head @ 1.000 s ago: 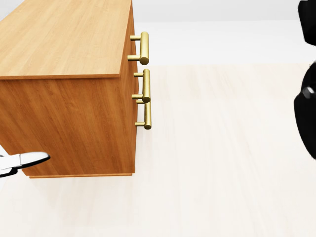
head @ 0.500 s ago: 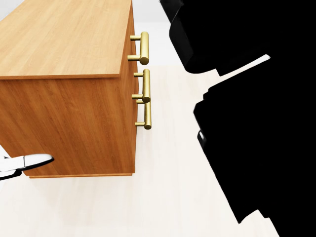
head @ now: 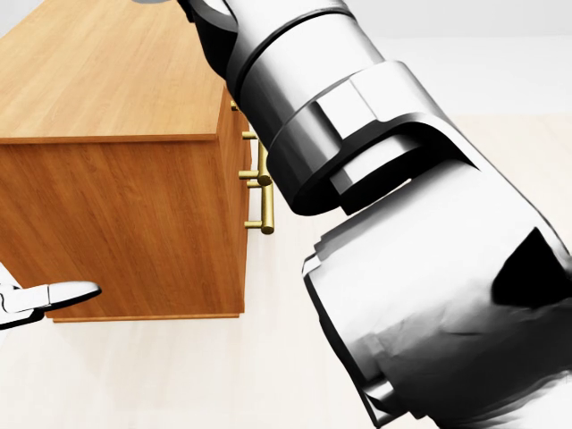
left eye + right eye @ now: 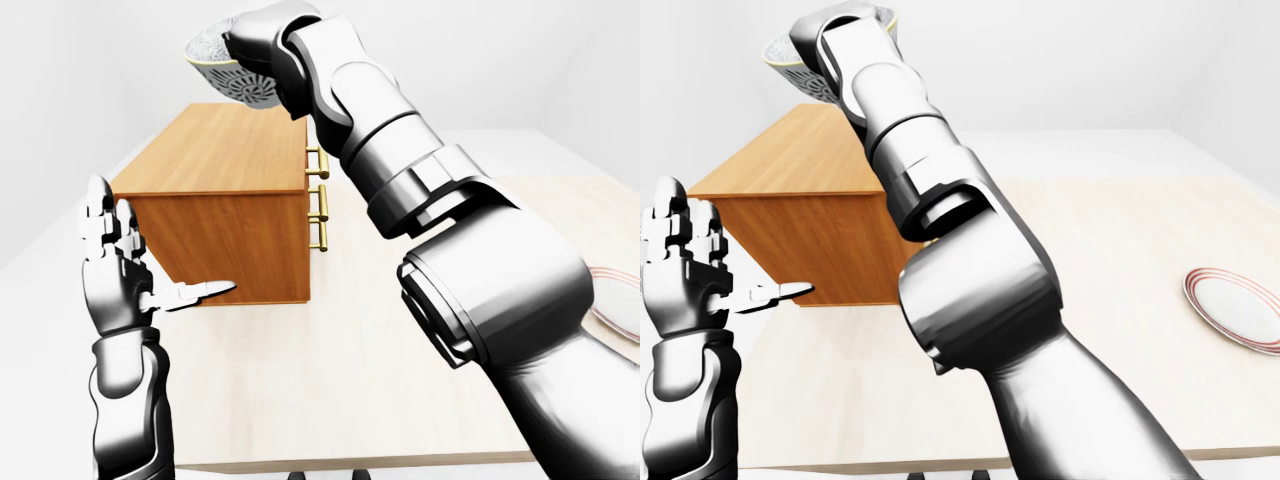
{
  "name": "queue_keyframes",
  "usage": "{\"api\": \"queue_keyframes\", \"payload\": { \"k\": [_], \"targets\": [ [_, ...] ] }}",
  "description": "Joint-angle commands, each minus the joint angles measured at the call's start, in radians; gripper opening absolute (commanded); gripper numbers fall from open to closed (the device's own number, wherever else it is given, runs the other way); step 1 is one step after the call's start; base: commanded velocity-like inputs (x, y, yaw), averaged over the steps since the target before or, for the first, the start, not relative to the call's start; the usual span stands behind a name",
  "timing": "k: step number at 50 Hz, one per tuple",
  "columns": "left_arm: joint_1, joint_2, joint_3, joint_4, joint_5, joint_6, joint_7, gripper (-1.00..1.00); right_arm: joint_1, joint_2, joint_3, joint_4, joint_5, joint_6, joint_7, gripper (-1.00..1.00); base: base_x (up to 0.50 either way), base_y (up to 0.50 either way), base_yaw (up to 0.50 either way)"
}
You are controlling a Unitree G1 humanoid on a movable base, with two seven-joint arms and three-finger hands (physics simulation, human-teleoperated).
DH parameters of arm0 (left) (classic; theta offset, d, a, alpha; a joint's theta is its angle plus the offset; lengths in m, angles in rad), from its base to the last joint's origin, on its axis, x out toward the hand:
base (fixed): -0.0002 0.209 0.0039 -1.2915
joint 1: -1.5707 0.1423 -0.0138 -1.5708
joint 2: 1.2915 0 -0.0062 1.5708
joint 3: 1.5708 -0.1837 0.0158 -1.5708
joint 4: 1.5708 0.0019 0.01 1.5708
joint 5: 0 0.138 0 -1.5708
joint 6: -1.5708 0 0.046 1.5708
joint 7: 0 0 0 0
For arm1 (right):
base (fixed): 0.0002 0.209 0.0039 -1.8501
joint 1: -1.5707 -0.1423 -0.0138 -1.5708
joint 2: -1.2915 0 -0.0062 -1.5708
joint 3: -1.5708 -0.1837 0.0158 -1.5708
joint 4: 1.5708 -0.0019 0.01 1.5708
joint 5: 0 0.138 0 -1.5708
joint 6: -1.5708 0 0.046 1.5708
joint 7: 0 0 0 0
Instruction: Put the bowl on top of the cabinet.
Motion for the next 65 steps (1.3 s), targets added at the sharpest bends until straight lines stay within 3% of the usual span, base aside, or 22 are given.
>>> {"api": "queue_keyframes", "payload": {
  "k": [1, 9, 46, 47, 48, 49, 51, 52, 53, 54, 65],
  "targets": [
    [0.001, -0.009, 0.001, -0.001, -0.048, 0.0, -0.021, 1.0, 0.067, 0.026, 0.011, -0.013, 0.028, 0.014, -0.031, -1.0, 0.0, 0.0, 0.0],
    [-0.001, -0.005, 0.007, -0.017, -0.056, 0.0, -0.021, 1.0, 0.11, 0.06, 0.015, -0.015, 0.034, 0.009, -0.052, -1.0, 0.0, 0.0, 0.0],
    [0.005, -0.01, 0.001, -0.01, -0.053, 0.0, -0.022, 1.0, 0.137, 0.082, 0.019, -0.016, 0.051, -0.008, -0.088, -1.0, 0.0, 0.0, 0.0],
    [0.005, -0.01, 0.001, -0.01, -0.053, 0.0, -0.022, 1.0, 0.137, 0.082, 0.018, -0.016, 0.052, -0.009, -0.091, -0.91, 0.0, 0.0, 0.0],
    [0.005, -0.011, 0.001, -0.011, -0.054, 0.0, -0.022, 1.0, 0.138, 0.084, 0.017, -0.016, 0.054, -0.008, -0.093, -0.44, 0.0, 0.0, 0.0],
    [0.005, -0.011, 0.0, -0.011, -0.053, 0.0, -0.022, 1.0, 0.145, 0.087, 0.02, -0.016, 0.053, -0.01, -0.097, 0.25, 0.0, 0.0, 0.0],
    [0.005, -0.011, 0.0, -0.01, -0.053, 0.0, -0.022, 1.0, 0.148, 0.089, 0.022, -0.017, 0.053, -0.011, -0.099, 0.25, 0.0, 0.0, 0.0],
    [0.005, -0.011, 0.0, -0.009, -0.053, 0.0, -0.022, 1.0, 0.15, 0.089, 0.023, -0.016, 0.052, -0.011, -0.098, 0.46, 0.0, 0.0, 0.0],
    [0.005, -0.011, 0.0, -0.009, -0.053, 0.0, -0.022, 1.0, 0.15, 0.089, 0.023, -0.016, 0.052, -0.011, -0.098, 0.46, 0.0, 0.0, 0.0],
    [0.004, -0.011, 0.001, -0.009, -0.053, 0.0, -0.021, 1.0, 0.148, 0.088, 0.022, -0.016, 0.053, -0.01, -0.097, 0.95, 0.0, 0.0, 0.0],
    [0.004, -0.012, -0.005, -0.005, -0.05, 0.0, -0.02, 1.0, 0.116, 0.087, 0.01, -0.021, 0.073, -0.007, -0.103, 1.0, 0.0, 0.0, 0.0]
  ]
}}
